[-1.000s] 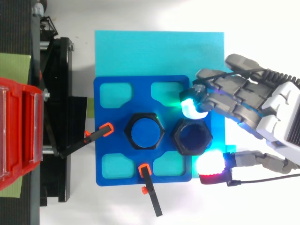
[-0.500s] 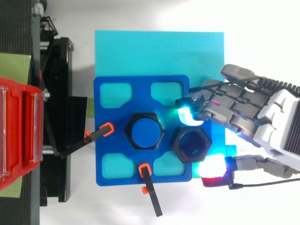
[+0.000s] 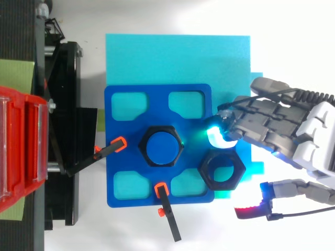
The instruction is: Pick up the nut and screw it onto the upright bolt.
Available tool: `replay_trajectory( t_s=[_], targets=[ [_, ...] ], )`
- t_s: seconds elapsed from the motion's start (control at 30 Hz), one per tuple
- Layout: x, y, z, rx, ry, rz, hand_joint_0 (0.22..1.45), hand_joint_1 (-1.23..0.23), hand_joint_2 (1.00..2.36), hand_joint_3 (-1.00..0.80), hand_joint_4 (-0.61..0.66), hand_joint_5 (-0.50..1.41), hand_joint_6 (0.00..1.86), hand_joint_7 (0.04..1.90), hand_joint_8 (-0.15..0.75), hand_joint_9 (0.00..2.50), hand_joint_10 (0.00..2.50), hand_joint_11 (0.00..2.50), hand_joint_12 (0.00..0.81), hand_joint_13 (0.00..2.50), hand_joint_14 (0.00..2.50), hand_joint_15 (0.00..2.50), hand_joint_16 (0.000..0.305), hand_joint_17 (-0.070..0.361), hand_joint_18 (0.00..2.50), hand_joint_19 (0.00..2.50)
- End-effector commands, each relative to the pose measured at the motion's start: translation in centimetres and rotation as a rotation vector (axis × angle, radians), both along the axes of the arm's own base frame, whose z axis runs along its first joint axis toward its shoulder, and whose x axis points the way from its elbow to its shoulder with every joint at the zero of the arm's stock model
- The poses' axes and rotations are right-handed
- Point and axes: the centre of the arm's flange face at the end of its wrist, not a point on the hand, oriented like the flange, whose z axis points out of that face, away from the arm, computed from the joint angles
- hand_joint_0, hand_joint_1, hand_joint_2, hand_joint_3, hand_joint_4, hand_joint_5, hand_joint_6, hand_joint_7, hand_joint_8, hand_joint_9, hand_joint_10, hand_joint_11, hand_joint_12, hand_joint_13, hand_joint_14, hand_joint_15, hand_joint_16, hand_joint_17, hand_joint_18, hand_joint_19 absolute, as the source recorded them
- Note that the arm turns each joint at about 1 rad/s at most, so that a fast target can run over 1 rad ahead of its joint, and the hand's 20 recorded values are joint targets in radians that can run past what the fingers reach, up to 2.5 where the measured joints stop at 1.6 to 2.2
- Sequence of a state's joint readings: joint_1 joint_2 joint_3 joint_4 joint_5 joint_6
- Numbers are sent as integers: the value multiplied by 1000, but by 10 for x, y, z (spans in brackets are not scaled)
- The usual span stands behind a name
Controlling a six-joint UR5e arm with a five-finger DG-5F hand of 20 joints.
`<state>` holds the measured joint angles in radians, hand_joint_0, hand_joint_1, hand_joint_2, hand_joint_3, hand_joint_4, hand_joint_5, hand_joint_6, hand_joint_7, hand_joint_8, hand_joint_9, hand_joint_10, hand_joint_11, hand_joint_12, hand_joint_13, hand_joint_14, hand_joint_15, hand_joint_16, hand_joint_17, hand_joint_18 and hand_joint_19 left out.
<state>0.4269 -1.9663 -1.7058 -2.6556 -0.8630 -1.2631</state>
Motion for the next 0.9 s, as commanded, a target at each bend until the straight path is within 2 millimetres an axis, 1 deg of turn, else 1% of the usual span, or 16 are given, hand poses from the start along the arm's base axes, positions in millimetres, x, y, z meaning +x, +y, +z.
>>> replay_trajectory(
  t_s=[0.0, 0.1, 0.2, 0.23, 0.27, 0.37, 0.43, 0.5, 0.6, 0.73, 0.77, 0.8, 0.87],
  targets=[
    [-2, -2, 5, 1, 0, -1, 591, -618, 1000, -500, 218, -153, 500, 1272, 232, 683, 6, 170, 256, 691, 0, 10, 23, 52, 447, 15],
    [-2, -3, 5, 0, 5, 2, 590, -615, 1000, -500, 225, -152, 501, 1270, 236, 689, 6, 167, 256, 694, 0, 11, 23, 52, 449, 20],
    [-2, -3, 8, 2, 0, 5, 590, -613, 1000, -500, 219, -152, 502, 1270, 238, 690, 6, 171, 254, 698, 0, 15, 23, 52, 449, 18],
    [-3, -5, 14, 6, -9, 5, 590, -614, 1000, -499, 225, -152, 502, 1270, 237, 690, 6, 168, 254, 699, 0, 19, 23, 52, 449, 22],
    [-3, -6, 14, 6, -9, 3, 590, -613, 1000, -500, 223, -152, 502, 1270, 237, 690, 6, 168, 256, 701, 0, 14, 23, 52, 450, 22],
    [-7, -9, 29, 10, -19, 9, 590, -613, 1000, -500, 224, -151, 502, 1271, 238, 691, 6, 165, 254, 705, 0, 16, 23, 52, 452, 19],
    [-9, -10, 35, 11, -22, 11, 590, -612, 1000, -498, 222, -151, 502, 1272, 237, 690, 6, 172, 253, 705, 0, 26, 23, 52, 453, 19],
    [-14, -14, 47, 13, -24, 9, 590, -611, 1001, -500, 226, -150, 502, 1272, 237, 690, 5, 168, 256, 710, 1, 24, 23, 52, 453, 20],
    [-18, -17, 57, 14, -25, 11, 589, -609, 1000, -500, 226, -149, 501, 1276, 238, 692, 5, 168, 254, 711, 2, 28, 23, 52, 455, 24],
    [-23, -24, 75, 23, -51, 5, 589, -607, 1000, -500, 220, -149, 500, 1274, 237, 692, 6, 173, 254, 714, 1, 29, 23, 52, 460, 25],
    [-22, -25, 79, 27, -60, 3, 588, -607, 1000, -499, 220, -149, 500, 1273, 238, 693, 6, 169, 254, 715, 0, 29, 23, 52, 460, 27],
    [-14, -27, 92, 37, -85, 5, 588, -605, 1000, -498, 215, -148, 500, 1269, 237, 694, 6, 167, 255, 715, 0, 32, 23, 52, 459, 30],
    [-11, -29, 100, 42, -95, 6, 587, -604, 1000, -497, 228, -148, 500, 1275, 238, 695, 5, 167, 255, 719, 1, 30, 23, 52, 459, 30]
  ],
)
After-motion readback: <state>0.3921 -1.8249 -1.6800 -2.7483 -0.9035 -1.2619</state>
